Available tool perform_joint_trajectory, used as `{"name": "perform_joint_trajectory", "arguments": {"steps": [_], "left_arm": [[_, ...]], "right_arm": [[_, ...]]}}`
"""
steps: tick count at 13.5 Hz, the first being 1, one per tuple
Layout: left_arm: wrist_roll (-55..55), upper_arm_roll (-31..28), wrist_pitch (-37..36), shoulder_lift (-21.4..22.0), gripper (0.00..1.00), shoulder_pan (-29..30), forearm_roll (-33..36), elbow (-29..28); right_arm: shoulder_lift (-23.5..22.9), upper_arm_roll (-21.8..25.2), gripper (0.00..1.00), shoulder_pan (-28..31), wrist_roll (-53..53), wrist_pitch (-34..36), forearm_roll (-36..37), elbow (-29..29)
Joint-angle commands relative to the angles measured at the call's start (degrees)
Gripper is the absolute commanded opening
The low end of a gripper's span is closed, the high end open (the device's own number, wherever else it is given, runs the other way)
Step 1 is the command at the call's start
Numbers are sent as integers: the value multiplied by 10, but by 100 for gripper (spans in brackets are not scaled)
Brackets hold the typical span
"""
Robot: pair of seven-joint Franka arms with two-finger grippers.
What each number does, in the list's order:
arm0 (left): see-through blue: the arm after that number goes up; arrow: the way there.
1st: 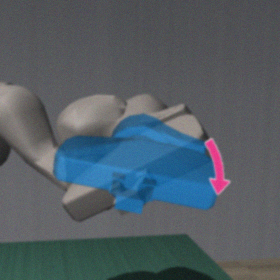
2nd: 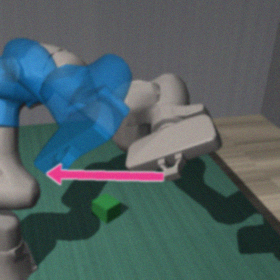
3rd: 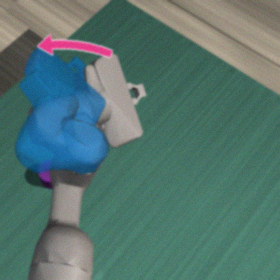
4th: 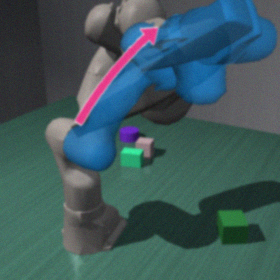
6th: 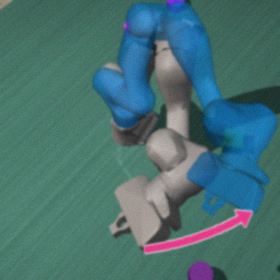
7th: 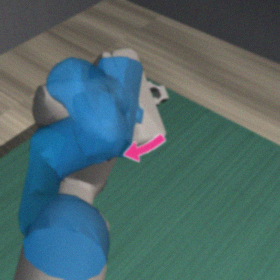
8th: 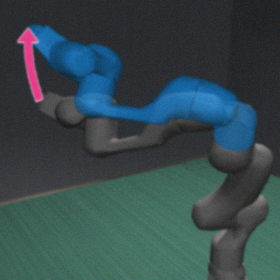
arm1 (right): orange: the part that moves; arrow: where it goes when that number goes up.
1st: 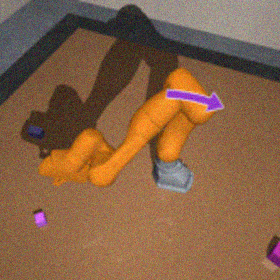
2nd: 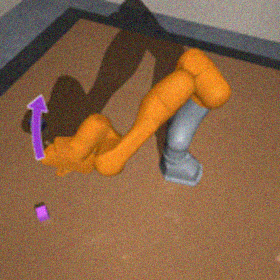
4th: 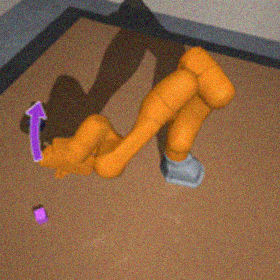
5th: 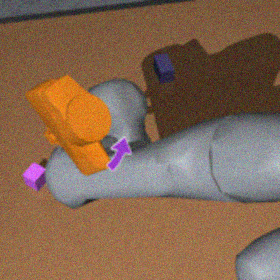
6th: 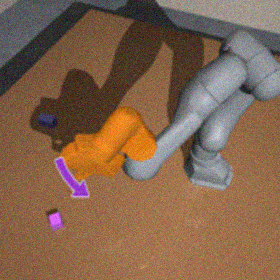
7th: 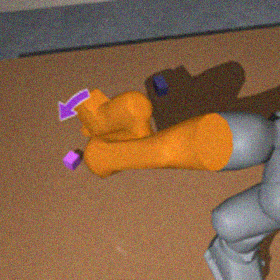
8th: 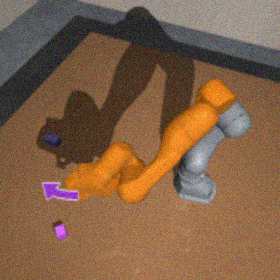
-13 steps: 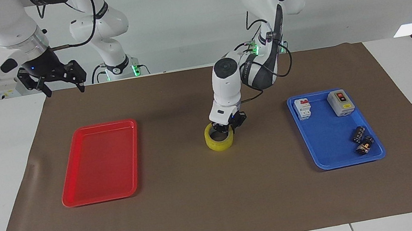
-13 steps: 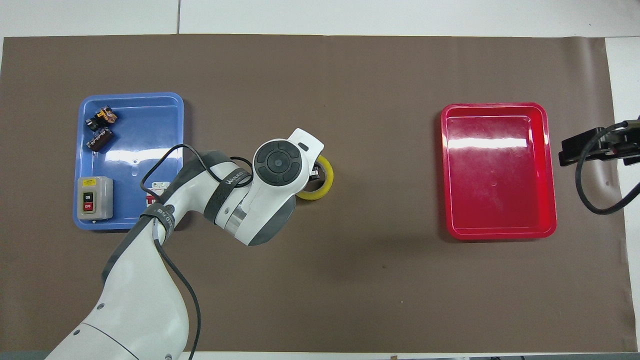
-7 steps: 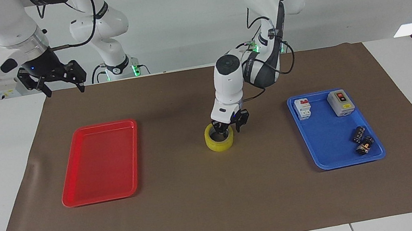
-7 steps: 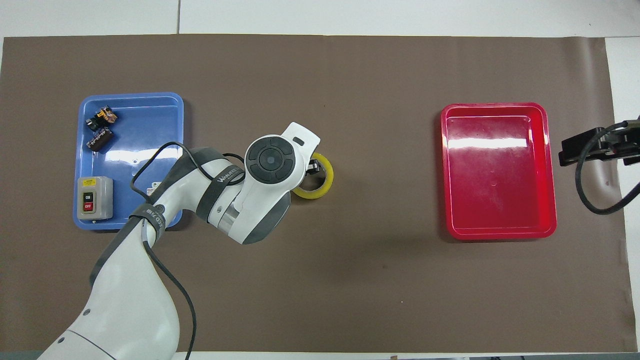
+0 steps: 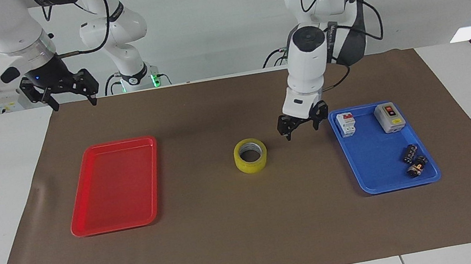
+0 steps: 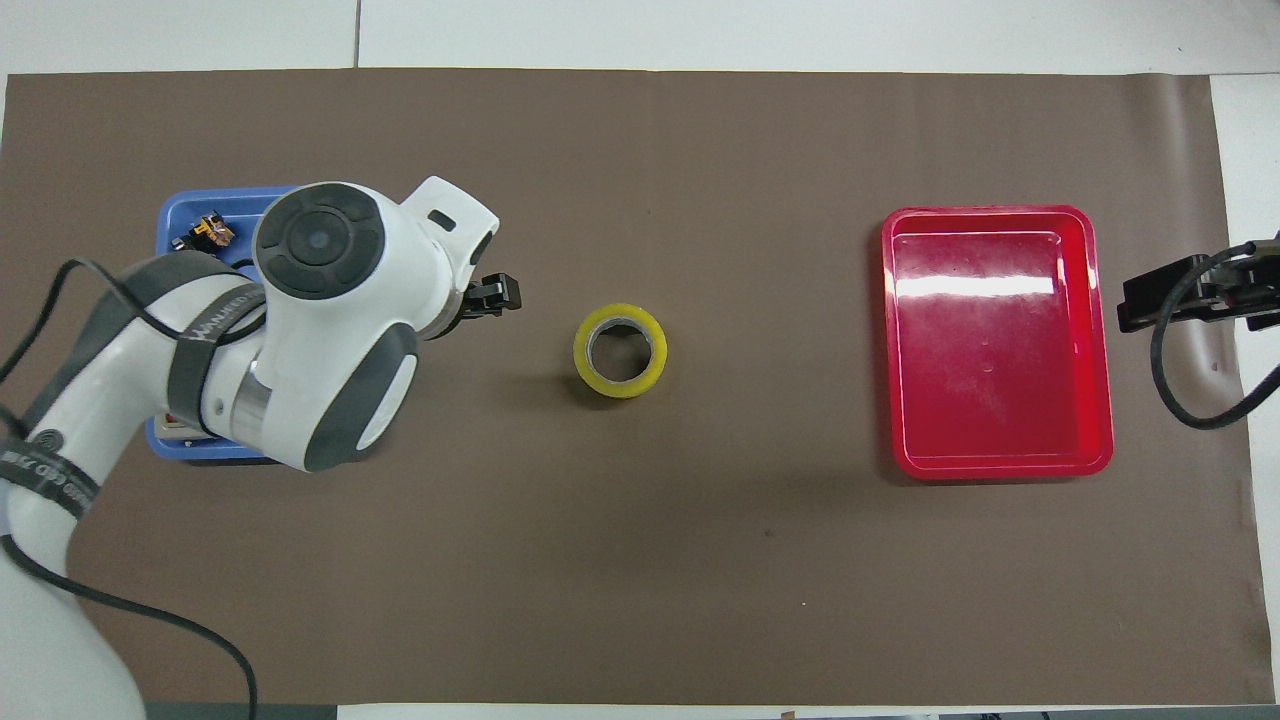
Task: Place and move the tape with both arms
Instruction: 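Retract the left gripper while the right gripper reaches the tape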
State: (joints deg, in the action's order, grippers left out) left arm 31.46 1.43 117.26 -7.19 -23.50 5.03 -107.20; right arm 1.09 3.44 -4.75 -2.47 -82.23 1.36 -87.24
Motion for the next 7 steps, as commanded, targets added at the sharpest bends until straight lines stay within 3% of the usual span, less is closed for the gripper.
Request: {"name": "perform_joint_trajectory", "arguments": {"steps": [1, 7], "left_arm": [[-87, 3, -34, 45, 100, 56, -11, -14], [-242, -1, -86, 67, 100, 165, -59, 19]], "right_arm": [[7, -4, 100, 10, 14, 3, -7, -8], [8, 0, 100, 6, 14, 0, -8, -9]]}}
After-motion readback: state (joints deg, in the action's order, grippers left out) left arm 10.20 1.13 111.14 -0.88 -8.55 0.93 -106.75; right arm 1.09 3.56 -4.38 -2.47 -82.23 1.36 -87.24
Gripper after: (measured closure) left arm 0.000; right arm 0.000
